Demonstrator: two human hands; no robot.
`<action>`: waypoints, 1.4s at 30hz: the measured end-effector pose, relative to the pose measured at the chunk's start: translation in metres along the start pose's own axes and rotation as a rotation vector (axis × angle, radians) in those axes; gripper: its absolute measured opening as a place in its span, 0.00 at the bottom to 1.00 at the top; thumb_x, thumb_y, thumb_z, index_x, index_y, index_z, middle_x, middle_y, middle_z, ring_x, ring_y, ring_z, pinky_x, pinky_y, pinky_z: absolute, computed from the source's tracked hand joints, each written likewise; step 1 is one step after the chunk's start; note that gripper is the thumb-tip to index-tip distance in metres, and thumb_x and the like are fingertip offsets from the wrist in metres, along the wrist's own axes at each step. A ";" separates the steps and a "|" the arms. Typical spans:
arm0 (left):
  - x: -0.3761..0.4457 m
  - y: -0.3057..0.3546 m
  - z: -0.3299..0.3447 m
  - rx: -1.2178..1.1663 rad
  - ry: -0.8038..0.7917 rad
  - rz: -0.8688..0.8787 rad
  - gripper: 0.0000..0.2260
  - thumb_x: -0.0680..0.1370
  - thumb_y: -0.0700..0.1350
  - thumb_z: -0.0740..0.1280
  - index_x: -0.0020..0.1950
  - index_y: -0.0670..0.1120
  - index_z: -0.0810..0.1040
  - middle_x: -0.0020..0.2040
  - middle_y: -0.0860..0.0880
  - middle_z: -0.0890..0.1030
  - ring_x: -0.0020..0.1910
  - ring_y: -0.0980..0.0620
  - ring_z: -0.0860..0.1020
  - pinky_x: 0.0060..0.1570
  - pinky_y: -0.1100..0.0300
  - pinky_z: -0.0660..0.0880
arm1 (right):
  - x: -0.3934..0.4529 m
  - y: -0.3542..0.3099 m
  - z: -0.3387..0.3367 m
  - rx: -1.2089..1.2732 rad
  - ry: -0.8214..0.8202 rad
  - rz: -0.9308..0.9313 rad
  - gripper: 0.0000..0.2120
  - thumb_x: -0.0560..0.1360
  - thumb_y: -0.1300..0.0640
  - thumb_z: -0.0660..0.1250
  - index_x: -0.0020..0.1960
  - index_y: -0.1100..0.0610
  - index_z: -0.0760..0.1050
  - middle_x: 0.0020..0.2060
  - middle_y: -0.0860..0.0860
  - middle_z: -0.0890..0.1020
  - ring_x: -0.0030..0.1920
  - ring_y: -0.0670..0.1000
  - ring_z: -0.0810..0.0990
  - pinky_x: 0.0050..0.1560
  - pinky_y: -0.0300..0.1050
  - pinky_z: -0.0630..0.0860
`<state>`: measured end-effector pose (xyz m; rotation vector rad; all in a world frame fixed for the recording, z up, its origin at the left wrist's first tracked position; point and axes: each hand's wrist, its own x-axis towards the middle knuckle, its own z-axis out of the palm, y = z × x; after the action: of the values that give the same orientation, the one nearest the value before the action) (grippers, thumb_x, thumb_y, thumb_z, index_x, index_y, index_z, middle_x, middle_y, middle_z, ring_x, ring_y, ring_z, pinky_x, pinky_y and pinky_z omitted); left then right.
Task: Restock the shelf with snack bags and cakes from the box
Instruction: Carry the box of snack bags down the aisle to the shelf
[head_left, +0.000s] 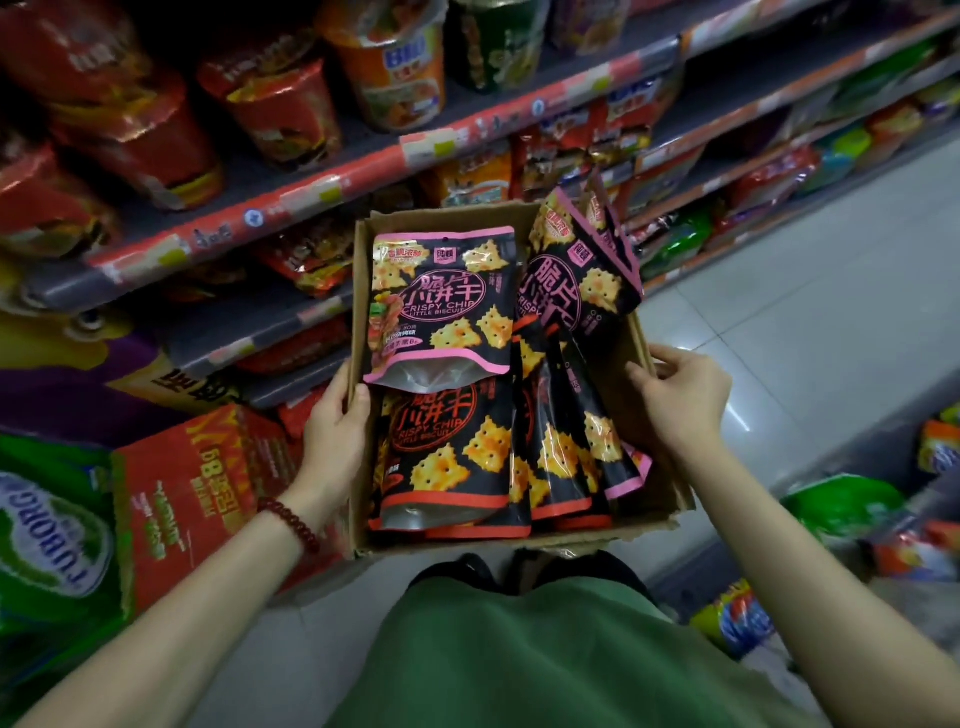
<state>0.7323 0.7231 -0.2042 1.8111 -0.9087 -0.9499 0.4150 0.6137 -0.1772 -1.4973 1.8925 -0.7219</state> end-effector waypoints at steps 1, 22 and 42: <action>0.006 0.004 0.011 0.010 -0.026 0.014 0.18 0.82 0.48 0.56 0.72 0.55 0.67 0.68 0.56 0.74 0.69 0.56 0.70 0.70 0.48 0.66 | 0.004 0.008 -0.007 0.010 0.027 0.023 0.14 0.73 0.59 0.70 0.59 0.55 0.81 0.47 0.54 0.86 0.46 0.52 0.83 0.48 0.48 0.80; 0.171 0.147 0.273 0.203 -0.587 0.298 0.19 0.81 0.50 0.57 0.72 0.53 0.68 0.67 0.56 0.74 0.67 0.57 0.71 0.66 0.58 0.68 | 0.097 0.098 -0.135 0.099 0.552 0.451 0.12 0.71 0.57 0.71 0.54 0.55 0.83 0.43 0.55 0.86 0.44 0.54 0.84 0.48 0.58 0.80; 0.251 0.297 0.571 0.178 -0.994 0.393 0.16 0.83 0.44 0.56 0.69 0.55 0.71 0.53 0.74 0.74 0.56 0.71 0.72 0.54 0.75 0.68 | 0.246 0.180 -0.261 0.160 0.917 0.700 0.12 0.71 0.56 0.72 0.55 0.55 0.83 0.44 0.51 0.86 0.45 0.49 0.83 0.46 0.41 0.77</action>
<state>0.2848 0.1983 -0.1789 1.1442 -1.9119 -1.5533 0.0629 0.4231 -0.1684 -0.2845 2.6825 -1.2734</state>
